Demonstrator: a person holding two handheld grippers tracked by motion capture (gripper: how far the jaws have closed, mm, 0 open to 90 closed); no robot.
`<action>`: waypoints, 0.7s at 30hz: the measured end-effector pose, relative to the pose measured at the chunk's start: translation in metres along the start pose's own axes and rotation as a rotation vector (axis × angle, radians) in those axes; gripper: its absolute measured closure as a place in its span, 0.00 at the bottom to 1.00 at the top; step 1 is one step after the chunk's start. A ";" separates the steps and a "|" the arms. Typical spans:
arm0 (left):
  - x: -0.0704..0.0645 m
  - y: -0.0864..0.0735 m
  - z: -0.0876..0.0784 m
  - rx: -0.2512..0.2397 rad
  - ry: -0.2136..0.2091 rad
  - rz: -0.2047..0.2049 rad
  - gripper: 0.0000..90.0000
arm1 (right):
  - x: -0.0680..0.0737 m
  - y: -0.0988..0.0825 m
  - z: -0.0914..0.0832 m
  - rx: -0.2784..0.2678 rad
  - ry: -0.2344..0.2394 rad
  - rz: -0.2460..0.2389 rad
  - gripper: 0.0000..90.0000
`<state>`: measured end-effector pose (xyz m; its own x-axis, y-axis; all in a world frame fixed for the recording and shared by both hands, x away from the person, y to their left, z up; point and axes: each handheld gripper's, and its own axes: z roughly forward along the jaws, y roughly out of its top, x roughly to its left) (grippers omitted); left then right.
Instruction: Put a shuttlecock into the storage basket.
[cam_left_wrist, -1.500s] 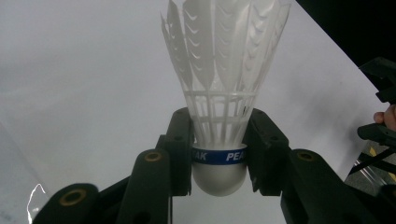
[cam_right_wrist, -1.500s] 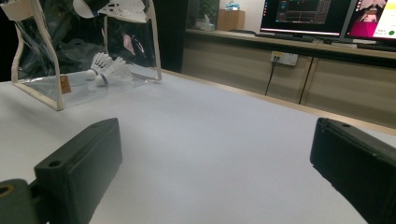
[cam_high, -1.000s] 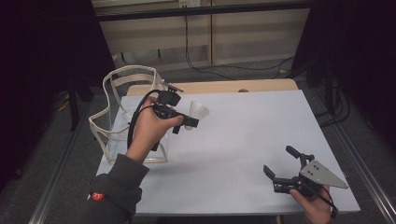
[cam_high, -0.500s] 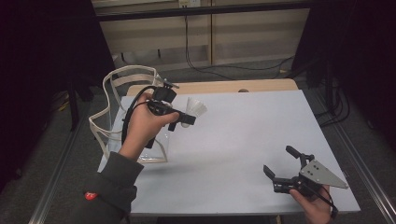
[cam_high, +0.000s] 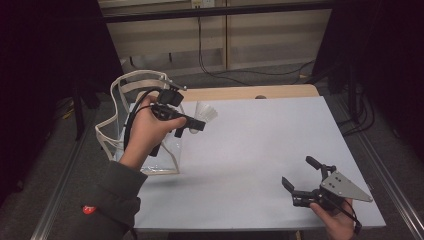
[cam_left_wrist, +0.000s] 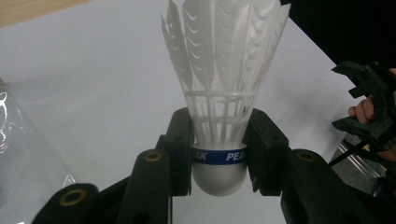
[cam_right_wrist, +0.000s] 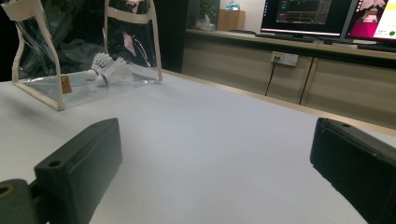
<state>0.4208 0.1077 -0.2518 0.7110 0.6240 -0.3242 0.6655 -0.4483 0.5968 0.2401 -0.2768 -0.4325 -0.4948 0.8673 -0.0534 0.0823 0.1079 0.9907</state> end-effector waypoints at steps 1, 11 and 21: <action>0.000 0.000 -0.001 -0.001 0.000 -0.003 0.72 | 0.000 0.000 0.000 0.001 0.000 0.000 0.03; 0.002 0.002 -0.008 -0.006 0.002 0.003 0.72 | 0.000 0.000 0.000 0.000 -0.002 -0.001 0.03; 0.004 0.002 -0.015 -0.014 0.006 -0.004 0.72 | 0.000 -0.001 0.001 0.000 0.000 0.002 0.03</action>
<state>0.4218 0.1189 -0.2415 0.7071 0.6294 -0.3223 0.6650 -0.4369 0.6058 0.2411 -0.2765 -0.4335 -0.4949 0.8675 -0.0511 0.0837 0.1062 0.9908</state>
